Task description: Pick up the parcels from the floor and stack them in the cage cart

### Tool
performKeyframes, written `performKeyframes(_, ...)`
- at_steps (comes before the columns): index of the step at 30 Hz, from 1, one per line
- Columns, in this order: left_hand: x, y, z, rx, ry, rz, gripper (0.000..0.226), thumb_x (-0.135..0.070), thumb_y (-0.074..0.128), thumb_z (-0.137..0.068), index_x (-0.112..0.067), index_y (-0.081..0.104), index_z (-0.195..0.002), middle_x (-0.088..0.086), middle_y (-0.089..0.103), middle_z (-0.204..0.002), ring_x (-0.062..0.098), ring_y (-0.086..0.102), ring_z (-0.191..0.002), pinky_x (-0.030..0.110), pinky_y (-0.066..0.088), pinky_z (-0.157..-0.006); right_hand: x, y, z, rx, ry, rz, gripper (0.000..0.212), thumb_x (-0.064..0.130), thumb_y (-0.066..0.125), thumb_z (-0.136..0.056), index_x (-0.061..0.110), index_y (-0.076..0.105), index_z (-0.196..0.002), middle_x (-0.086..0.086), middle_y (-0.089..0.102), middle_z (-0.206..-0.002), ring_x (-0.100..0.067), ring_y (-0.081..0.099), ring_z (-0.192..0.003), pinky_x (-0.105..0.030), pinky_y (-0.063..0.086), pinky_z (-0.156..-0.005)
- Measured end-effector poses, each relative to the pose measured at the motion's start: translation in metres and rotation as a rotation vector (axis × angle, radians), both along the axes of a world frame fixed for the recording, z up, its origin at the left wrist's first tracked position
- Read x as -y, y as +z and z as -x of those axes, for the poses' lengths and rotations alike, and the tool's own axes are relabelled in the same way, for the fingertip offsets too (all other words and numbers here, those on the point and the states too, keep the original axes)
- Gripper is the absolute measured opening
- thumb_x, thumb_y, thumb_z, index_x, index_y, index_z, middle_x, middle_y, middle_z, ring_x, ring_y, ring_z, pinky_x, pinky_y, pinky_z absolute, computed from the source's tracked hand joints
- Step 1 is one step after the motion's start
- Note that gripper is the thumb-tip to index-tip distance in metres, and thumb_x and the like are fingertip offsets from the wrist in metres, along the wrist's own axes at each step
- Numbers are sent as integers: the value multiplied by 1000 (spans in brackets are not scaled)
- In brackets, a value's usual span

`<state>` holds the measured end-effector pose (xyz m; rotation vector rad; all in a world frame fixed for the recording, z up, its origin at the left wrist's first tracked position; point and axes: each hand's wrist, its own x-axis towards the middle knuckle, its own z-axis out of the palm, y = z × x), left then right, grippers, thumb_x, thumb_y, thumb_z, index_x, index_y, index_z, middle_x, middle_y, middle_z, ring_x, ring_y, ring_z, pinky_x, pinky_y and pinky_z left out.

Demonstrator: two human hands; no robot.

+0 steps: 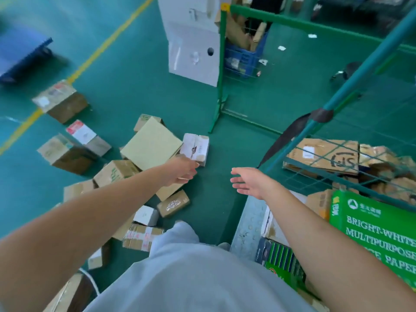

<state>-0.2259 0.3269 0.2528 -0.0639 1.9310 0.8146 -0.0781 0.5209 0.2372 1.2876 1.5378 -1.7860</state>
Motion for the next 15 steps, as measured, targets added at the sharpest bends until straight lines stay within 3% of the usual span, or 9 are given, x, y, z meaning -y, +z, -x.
performKeyframes(5, 40, -12, 22, 14, 151, -25, 25, -27, 57, -102, -20, 61, -126, 1, 63, -124, 19, 66, -107, 35, 58, -94, 17, -1, 54, 4, 146, -14, 34, 34, 57, -104, 15, 59, -132, -6, 67, -120, -22, 65, -104, -34, 53, -92)
performKeyframes(9, 76, -25, 45, 34, 288, -11, 24, -28, 53, -105, -20, 61, -126, 2, 64, -126, 21, 67, -110, 33, 59, -86, 41, -5, 96, 23, 243, -3, 36, 34, 56, -105, 14, 58, -135, -6, 67, -119, -22, 65, -107, -35, 53, -93)
performKeyframes(15, 134, -48, 92, 68, 409, 7, 25, -25, 52, -106, -19, 58, -130, 1, 64, -125, 19, 67, -105, 37, 58, -95, 79, -8, 162, 62, 362, 19, 39, 33, 55, -106, 14, 56, -139, -8, 65, -123, -24, 64, -112, -37, 52, -96)
